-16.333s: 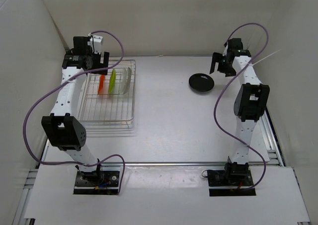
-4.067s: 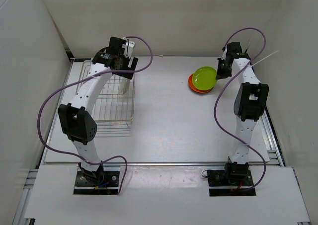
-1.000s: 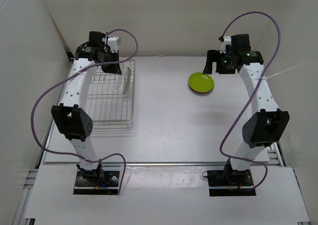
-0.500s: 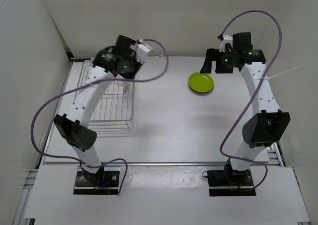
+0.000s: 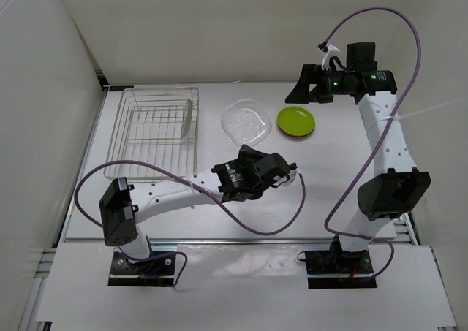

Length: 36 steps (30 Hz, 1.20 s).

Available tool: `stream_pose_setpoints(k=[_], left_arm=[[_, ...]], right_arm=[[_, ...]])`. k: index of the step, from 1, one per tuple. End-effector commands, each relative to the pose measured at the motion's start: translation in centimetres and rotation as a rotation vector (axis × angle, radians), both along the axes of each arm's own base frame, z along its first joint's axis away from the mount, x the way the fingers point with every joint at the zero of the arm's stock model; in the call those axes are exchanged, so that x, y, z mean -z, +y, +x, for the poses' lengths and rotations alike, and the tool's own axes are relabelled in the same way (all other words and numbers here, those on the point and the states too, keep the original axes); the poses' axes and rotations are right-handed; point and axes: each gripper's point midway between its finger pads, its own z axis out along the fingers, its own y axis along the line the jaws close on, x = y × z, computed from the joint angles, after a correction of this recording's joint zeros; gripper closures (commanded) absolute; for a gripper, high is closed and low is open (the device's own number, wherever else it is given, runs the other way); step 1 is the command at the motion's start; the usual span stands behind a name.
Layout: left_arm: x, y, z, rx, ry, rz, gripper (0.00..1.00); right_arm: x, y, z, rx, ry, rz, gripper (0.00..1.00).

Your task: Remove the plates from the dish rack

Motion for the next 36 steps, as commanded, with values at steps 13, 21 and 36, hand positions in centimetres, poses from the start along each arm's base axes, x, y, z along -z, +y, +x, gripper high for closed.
stream_pose_setpoints(k=[13,21,36], left_arm=[[-6.9,-3.4,-1.1,0.036,-0.235,-0.087,0.89],[-6.7,-4.6,-0.9,0.057,-0.234,-0.086,0.89],[-2.0,-1.4,-0.2,-0.042,-0.073,-0.09,0.23]], right_arm=[[-0.4,4.4,-3.0,-0.172,-0.013,0.038,0.14],[0.3,4.6,-4.2,-0.192,0.006,0.037,0.78],[5.2,-2.4,-0.9,0.354,0.078,-0.062,1.0]])
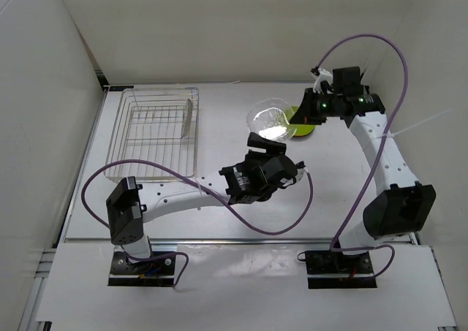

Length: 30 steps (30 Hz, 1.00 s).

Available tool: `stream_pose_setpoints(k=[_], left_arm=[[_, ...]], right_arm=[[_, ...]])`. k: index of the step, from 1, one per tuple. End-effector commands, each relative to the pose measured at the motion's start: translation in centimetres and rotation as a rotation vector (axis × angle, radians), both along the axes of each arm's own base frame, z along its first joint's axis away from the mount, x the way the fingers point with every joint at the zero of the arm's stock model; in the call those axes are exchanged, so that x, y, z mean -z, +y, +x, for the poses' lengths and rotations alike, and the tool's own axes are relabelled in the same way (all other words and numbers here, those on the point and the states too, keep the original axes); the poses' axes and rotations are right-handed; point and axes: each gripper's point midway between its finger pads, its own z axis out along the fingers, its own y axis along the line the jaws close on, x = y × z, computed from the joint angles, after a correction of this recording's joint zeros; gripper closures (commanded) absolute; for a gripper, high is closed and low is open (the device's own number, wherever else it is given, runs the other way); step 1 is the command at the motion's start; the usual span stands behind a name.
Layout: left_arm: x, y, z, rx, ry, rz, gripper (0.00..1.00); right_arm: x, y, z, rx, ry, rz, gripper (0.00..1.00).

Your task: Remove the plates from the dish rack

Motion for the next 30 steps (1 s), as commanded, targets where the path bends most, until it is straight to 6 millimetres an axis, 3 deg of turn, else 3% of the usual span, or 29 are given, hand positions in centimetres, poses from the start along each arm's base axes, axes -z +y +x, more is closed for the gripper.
stream_pose_setpoints(k=[1,2,3,5,6,8,9,10,11,13,16,20,24,30], left_arm=[[0.2,2.6,-0.1,-0.084,0.079,-0.092,0.16],[0.0,2.8,0.1,-0.088,0.099,-0.129,0.1],[-1.0,4.1,1.2,-0.13,0.102,-0.185,0.0],[-2.2,5.5,2.8,-0.189,0.15,-0.313,0.0],[-3.2,8.4,5.3,-0.278,0.147,-0.373,0.0],[-5.8,10.5,7.7,-0.34,0.161,-0.539,0.0],[-6.6,12.2,8.8,-0.382,0.163,-0.584,0.0],[-7.3,15.7,10.8,-0.468,0.147,-0.642,0.0],[-8.4,16.5,11.8,-0.485,0.157,-0.729,0.0],[-7.7,19.9,13.8,-0.571,0.188,-0.789,0.0],[-8.3,23.3,15.2,-0.639,0.21,-0.919,0.0],[-8.4,25.2,15.6,-0.665,0.236,-1.013,0.0],[-9.6,24.9,15.1,-0.625,0.251,-1.103,0.0],[-9.8,25.3,14.8,-0.621,0.276,-1.161,0.0]], right_arm=[[2.1,-5.0,1.9,0.33,0.001,-0.035,1.0],[4.5,-5.8,0.8,0.361,0.045,-0.057,1.0],[5.4,-6.5,0.7,0.388,0.053,-0.076,1.0],[7.6,-7.8,0.3,0.42,0.057,-0.123,1.0],[8.4,-8.8,0.3,0.435,0.059,-0.145,1.0],[10.3,-9.9,0.1,0.45,0.076,-0.162,1.0],[10.8,-10.9,0.2,0.467,0.078,-0.17,1.0],[11.3,-11.4,0.0,0.48,0.092,-0.173,1.0],[12.5,-12.3,-0.2,0.503,0.12,-0.178,1.0],[13.6,-13.0,-0.2,0.525,0.143,-0.168,1.0],[15.3,-13.9,-0.3,0.553,0.188,-0.159,1.0],[17.2,-14.0,-0.6,0.552,0.246,-0.163,1.0],[18.6,-14.3,-0.2,0.549,0.298,-0.19,1.0],[20.3,-14.3,-0.4,0.523,0.349,-0.205,1.0]])
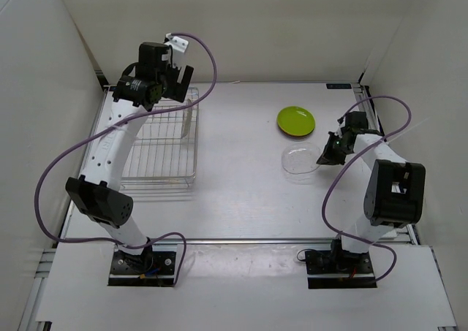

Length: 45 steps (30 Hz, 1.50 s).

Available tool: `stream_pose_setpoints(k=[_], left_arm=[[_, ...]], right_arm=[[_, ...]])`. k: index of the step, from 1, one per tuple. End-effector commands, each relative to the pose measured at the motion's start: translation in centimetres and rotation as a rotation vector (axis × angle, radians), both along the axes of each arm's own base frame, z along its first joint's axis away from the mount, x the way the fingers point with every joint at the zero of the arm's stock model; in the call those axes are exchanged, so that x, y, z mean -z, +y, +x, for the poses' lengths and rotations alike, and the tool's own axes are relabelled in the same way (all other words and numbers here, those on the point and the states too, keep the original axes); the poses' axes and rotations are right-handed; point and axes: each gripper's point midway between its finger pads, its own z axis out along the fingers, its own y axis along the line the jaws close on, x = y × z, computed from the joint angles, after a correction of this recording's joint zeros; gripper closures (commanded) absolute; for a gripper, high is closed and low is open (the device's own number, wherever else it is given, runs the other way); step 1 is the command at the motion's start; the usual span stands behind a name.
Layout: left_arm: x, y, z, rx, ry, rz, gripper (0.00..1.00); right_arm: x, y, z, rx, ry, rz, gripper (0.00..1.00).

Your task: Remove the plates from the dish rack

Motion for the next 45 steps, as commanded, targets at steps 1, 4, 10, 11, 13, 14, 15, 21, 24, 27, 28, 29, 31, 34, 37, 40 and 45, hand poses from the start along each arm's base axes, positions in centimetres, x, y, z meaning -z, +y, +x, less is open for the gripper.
stream_pose_setpoints(k=[1,4,10,11,13,14,15,21,24,27,28,29,31,34,37,40,45], left_arm=[[-2.5,0.2,-1.7,0.013,-0.047,-0.093,0.0],[-2.5,0.2,-1.7,0.013,-0.047,-0.093,0.0],[-3.1,0.2,-1.8,0.014,-0.056,-0.095,0.0],[-3.1,0.2,-1.8,0.014,-0.056,-0.095,0.0],[-3.4,0.2,-1.8,0.014,-0.065,-0.098,0.0],[-3.8,0.2,-1.8,0.014,-0.073,-0.1,0.0],[-3.6,0.3,-1.9,0.014,-0.065,-0.098,0.0],[-2.6,0.3,-2.0,0.013,-0.04,-0.091,0.0],[-1.2,-0.1,-2.1,0.022,-0.005,-0.1,0.0],[0.2,-0.5,-2.1,0.028,0.027,-0.122,0.0],[0.2,-0.8,-2.1,0.043,0.031,-0.131,0.0],[0.7,-0.7,-2.0,0.035,0.037,-0.146,0.0],[2.1,-0.8,-1.9,0.035,0.082,-0.195,0.0],[3.5,-1.4,-2.0,0.042,0.129,-0.292,0.0],[4.8,-1.4,-1.4,0.02,0.162,-0.352,0.0],[6.0,-1.3,-0.6,0.004,0.189,-0.382,0.0],[9.1,-2.2,1.1,0.011,0.275,-0.418,0.03]], right_arm=[[-0.9,-0.1,1.3,-0.015,-0.047,-0.005,1.0],[-0.2,-0.1,1.2,-0.015,-0.025,-0.004,1.0],[1.1,0.3,0.8,-0.015,0.035,0.024,0.94],[1.5,0.3,0.7,-0.015,0.047,0.025,0.92],[1.7,0.3,0.7,-0.014,0.06,0.026,0.89],[2.0,0.4,0.6,-0.018,0.077,0.036,0.87],[1.7,0.4,1.0,-0.018,0.067,0.035,0.87],[2.4,0.6,0.7,-0.021,0.106,0.048,0.8],[2.1,0.7,0.8,-0.024,0.105,0.056,0.61],[1.8,0.9,0.8,-0.027,0.104,0.065,0.59],[1.6,0.9,0.9,-0.027,0.104,0.065,0.54],[1.6,0.9,0.6,-0.027,0.119,0.066,0.54],[0.4,0.4,1.3,-0.031,0.093,0.038,0.5],[-2.0,-1.0,2.0,-0.029,0.048,-0.046,0.25],[-5.1,-3.3,2.9,-0.014,-0.008,-0.177,0.0],[-7.8,-4.5,3.4,-0.021,-0.078,-0.238,0.0],[-11.6,-4.4,3.0,-0.045,-0.177,-0.254,0.0]])
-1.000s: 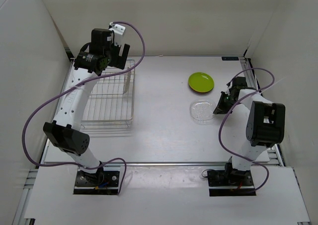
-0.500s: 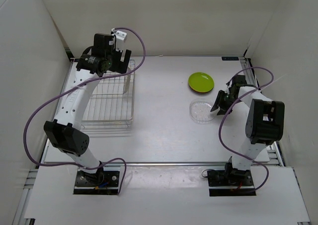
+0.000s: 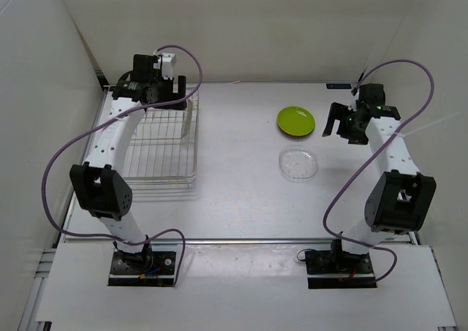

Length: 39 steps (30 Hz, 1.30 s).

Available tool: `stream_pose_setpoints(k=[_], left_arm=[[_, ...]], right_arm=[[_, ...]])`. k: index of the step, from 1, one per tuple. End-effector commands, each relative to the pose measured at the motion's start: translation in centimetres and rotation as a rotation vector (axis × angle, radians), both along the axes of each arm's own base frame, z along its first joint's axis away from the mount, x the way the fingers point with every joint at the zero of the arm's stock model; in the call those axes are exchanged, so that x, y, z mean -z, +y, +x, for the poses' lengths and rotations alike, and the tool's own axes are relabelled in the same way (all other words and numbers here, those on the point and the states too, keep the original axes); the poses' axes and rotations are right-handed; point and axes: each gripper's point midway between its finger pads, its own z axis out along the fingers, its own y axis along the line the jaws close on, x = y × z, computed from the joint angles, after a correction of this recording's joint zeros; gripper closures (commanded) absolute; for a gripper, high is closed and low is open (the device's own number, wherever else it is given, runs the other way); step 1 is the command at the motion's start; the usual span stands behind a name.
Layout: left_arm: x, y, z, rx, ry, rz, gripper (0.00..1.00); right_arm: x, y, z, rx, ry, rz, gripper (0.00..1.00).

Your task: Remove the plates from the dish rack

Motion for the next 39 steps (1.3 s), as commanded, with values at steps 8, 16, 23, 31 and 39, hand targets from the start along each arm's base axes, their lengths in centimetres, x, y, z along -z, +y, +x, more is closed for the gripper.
stream_pose_setpoints(k=[8,16,23,31,39], left_arm=[[7.1,-3.8,2.4,0.051,0.211,-0.155,0.07],[9.3,-4.2,3.7,0.04,0.259,-0.167,0.14],[7.8,-4.4,3.7,0.05,0.227,-0.178,0.16],[6.5,-4.3,4.2,0.045,0.197,-0.175,0.5],[6.7,-4.4,3.8,0.051,0.209,-0.18,0.6]], right_arm=[[-4.3,0.7,-1.1,-0.084,-0.069,0.005,0.08],[-4.5,1.7,-1.1,-0.089,-0.071,0.065,0.09],[-3.5,1.9,-0.9,-0.094,-0.042,0.078,0.09],[-3.3,2.2,-1.1,-0.105,-0.035,0.097,0.1],[-2.6,2.4,-1.3,-0.109,-0.016,0.109,0.12]])
